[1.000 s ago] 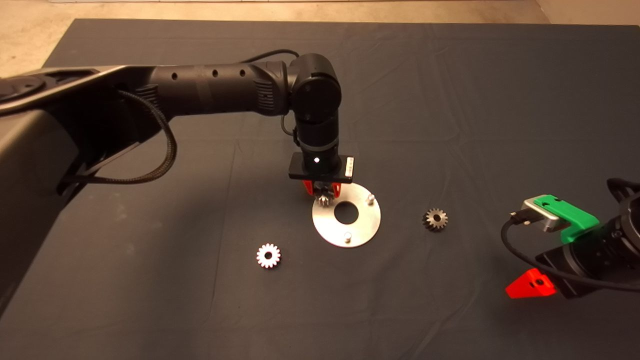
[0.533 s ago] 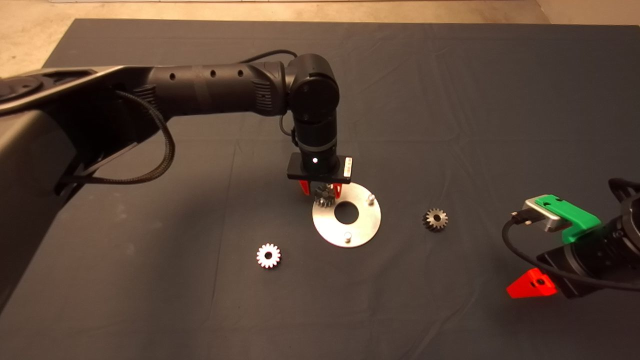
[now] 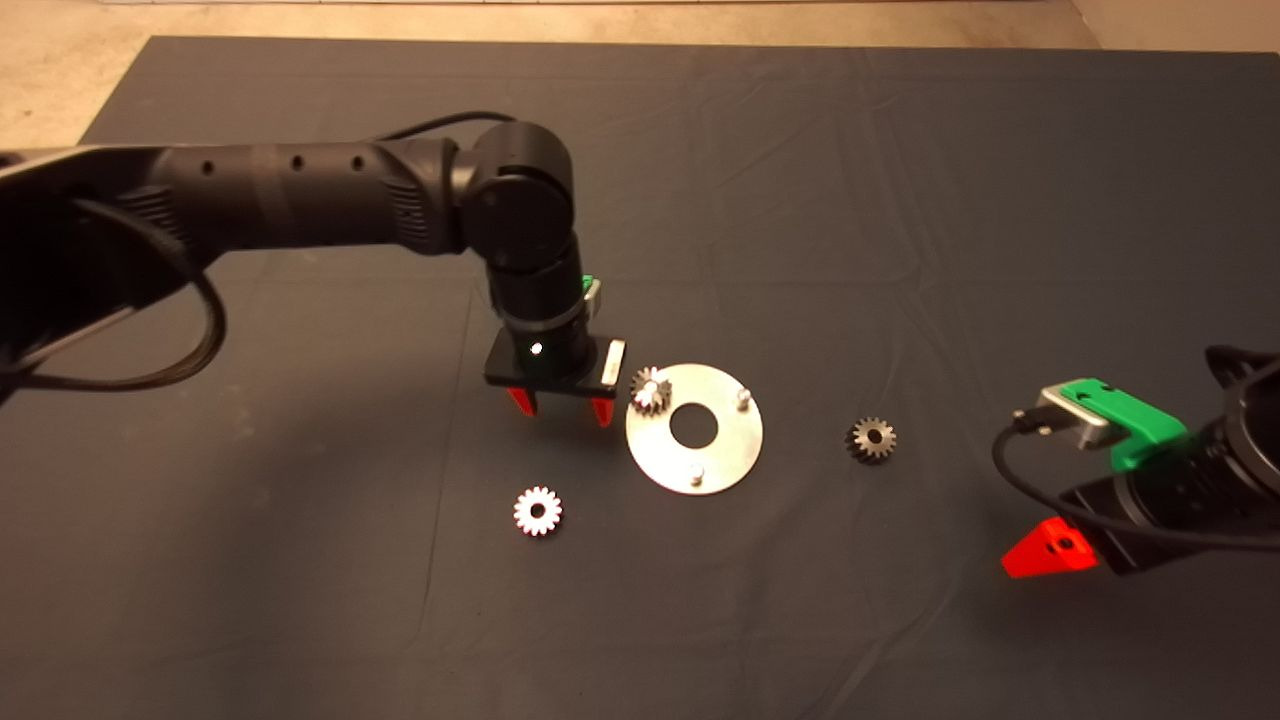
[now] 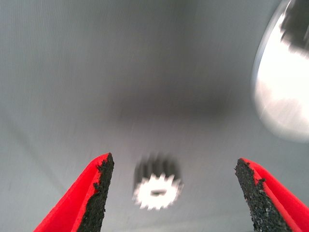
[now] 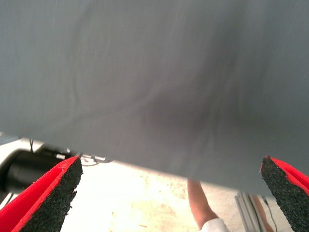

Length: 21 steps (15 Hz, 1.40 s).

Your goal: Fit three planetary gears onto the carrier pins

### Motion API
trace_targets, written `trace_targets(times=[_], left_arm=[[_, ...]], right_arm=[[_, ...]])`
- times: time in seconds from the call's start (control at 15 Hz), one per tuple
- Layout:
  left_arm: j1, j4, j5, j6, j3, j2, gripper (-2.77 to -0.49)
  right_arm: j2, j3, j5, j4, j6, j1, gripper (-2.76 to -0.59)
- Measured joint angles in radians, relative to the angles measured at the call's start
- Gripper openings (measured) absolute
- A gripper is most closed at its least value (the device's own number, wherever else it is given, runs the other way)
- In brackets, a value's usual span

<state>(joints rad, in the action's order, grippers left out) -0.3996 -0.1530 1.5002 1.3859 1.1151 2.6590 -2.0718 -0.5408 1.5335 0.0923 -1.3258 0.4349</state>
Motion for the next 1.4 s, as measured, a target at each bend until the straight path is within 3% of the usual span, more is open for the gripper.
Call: trace_targets(times=[0.27, 0.4, 0.53, 0.67, 0.93, 1.13, 1.4], left_arm=[[-0.001, 0.000, 0.022, 0.127, -0.098, -0.078, -1.36], [-0.003, -0.001, 0.026, 0.183, -0.112, -0.085, -1.24], [-0.003, 0.000, 0.022, 0.243, -0.135, -0.080, -1.17], [-0.003, 0.000, 0.022, 0.278, -0.144, -0.080, -1.07], [-0.003, 0.000, 0.022, 0.373, -0.181, -0.100, -1.07], [-0.003, -0.002, 0.022, 0.376, -0.194, -0.109, -1.07], [-0.002, -0.016, 0.018, 0.384, -0.219, -0.161, -1.07]], right_arm=[[-0.121, -0.208, -0.001, 0.009, 0.114, -0.029, -0.60], [-0.177, -0.311, -0.004, 0.017, 0.178, -0.039, -0.60], [-0.214, -0.374, -0.003, 0.026, 0.228, -0.053, -0.60], [-0.242, -0.408, -0.004, 0.037, 0.255, -0.073, -0.60], [-0.264, -0.435, -0.003, 0.050, 0.278, -0.080, -0.60], [-0.278, -0.440, -0.004, 0.059, 0.283, -0.098, -0.60], [-0.308, -0.447, -0.003, 0.079, 0.290, -0.100, -0.60]])
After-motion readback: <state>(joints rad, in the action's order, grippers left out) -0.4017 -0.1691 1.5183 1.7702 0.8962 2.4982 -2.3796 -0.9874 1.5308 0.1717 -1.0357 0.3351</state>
